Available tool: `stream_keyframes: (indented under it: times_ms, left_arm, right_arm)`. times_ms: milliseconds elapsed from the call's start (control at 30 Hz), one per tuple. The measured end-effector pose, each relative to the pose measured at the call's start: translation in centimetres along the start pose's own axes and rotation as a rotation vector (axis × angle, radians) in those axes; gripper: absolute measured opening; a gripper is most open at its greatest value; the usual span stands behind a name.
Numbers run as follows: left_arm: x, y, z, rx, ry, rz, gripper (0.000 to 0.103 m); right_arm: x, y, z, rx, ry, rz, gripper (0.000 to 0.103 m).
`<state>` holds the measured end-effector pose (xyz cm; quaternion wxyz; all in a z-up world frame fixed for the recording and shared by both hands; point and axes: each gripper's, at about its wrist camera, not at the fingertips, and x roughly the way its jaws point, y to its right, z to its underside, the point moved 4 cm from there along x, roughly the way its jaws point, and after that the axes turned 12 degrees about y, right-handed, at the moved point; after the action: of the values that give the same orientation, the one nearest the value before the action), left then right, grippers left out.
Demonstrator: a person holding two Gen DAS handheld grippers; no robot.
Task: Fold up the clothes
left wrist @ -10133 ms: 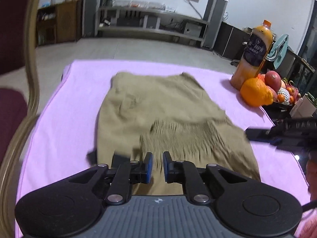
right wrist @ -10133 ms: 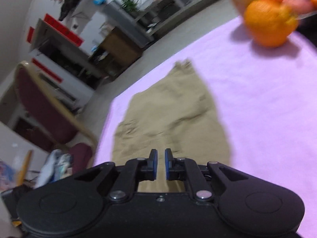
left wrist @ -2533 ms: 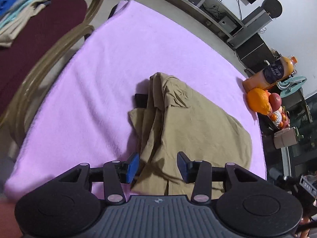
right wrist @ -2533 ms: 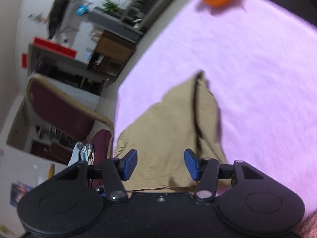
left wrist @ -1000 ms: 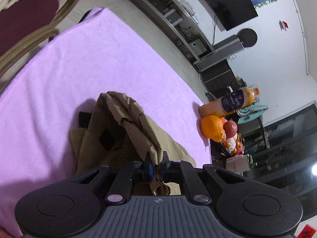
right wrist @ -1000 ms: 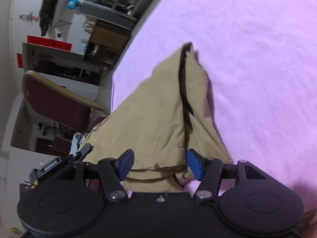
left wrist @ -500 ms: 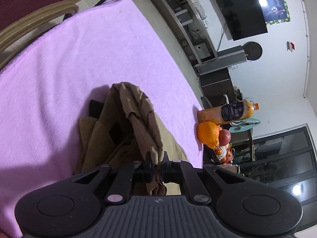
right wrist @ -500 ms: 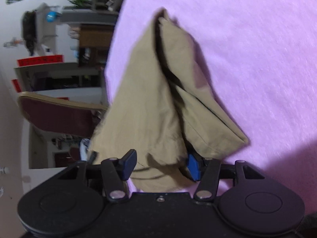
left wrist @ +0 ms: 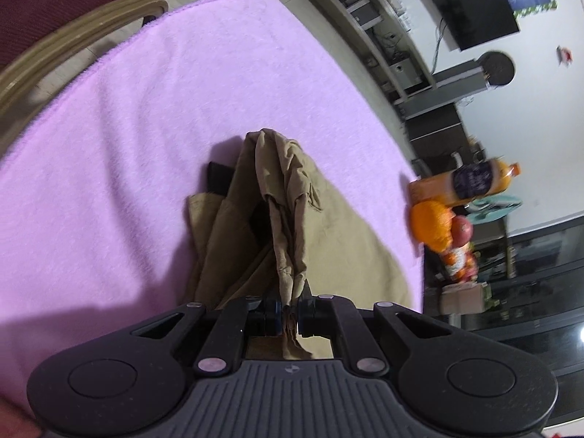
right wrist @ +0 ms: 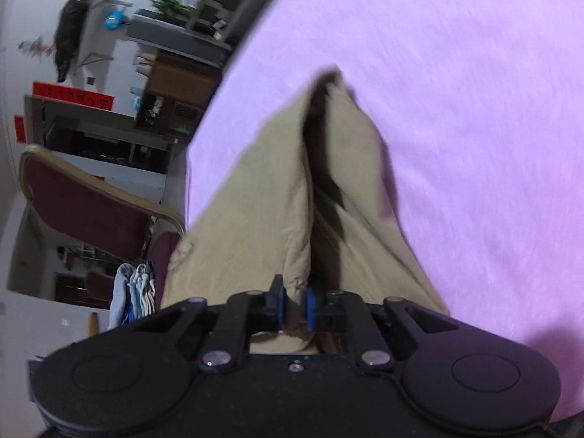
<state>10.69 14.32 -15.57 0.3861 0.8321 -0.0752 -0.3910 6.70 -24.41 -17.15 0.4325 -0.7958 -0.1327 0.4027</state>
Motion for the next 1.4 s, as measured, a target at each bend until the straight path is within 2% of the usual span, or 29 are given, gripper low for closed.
stream_keyframes:
  times_ms: [100, 233, 333, 467, 600, 767, 833, 967, 1033, 1100, 1200, 1267, 1333, 1400]
  left_arm:
    - [-1.3, 1.1, 1.2, 0.066, 0.009, -0.012, 0.005]
    - [-1.5, 1.4, 3.5, 0.144, -0.001, -0.085, 0.006]
    - [-0.1, 0.9, 5.4, 0.197, -0.022, -0.178, 0.008]
    - [1.0, 0.5, 6.3, 0.243, -0.019, -0.247, 0.012]
    - [0.7, 0.0, 6.2, 0.234, -0.015, -0.241, 0.014]
    - [0.4, -0.2, 6.1, 0.228, -0.017, -0.23, 0.015]
    - [0.4, 0.0, 6.3, 0.248, -0.016, -0.236, 0.016]
    - [0.4, 0.2, 6.6, 0.294, -0.009, -0.243, 0.017]
    - [0.4, 0.3, 6.7, 0.31, -0.005, -0.244, 0.018]
    - [0.4, 0.3, 6.7, 0.323, -0.003, -0.245, 0.018]
    - [0.1, 0.3, 6.6, 0.316, -0.002, -0.249, 0.018]
    - [-0.8, 0.1, 6.5, 0.277, 0.008, -0.263, 0.019]
    - [-2.4, -0.1, 6.6, 0.257, 0.034, -0.296, 0.02]
    - [-4.0, 0.2, 6.8, 0.285, 0.087, -0.349, 0.018]
  right_arm:
    - [-2.1, -2.8, -0.8, -0.12, 0.063, 0.003, 0.009]
    - [-3.2, -4.7, -0.9, -0.261, 0.071, 0.052, 0.009]
    - [-2.4, -3.7, 0.4, -0.371, 0.053, 0.131, 0.009]
    - [-0.3, -1.3, 2.7, -0.507, 0.004, 0.249, 0.012]
    - [-1.3, -1.3, 2.5, -0.546, 0.024, 0.274, 0.025]
    - [-4.6, -3.4, 0.4, -0.492, 0.165, 0.246, 0.028]
    - [-4.6, -4.9, 0.3, -0.519, 0.178, 0.194, 0.027]
    - [-0.5, -6.3, 1.5, -0.635, 0.126, 0.164, 0.027]
    - [2.0, -5.6, 2.1, -0.695, 0.122, 0.189, 0.027]
    - [4.0, -4.0, 3.1, -0.784, 0.067, 0.27, 0.026]
    - [3.3, -3.1, 4.5, -0.833, 0.021, 0.33, 0.026]
    - [1.8, -2.8, 5.3, -0.845, -0.01, 0.338, 0.026]
    - [0.5, -2.1, 5.8, -0.823, -0.02, 0.335, 0.026]
    - [-0.2, -1.9, 5.7, -0.807, -0.023, 0.318, 0.026]
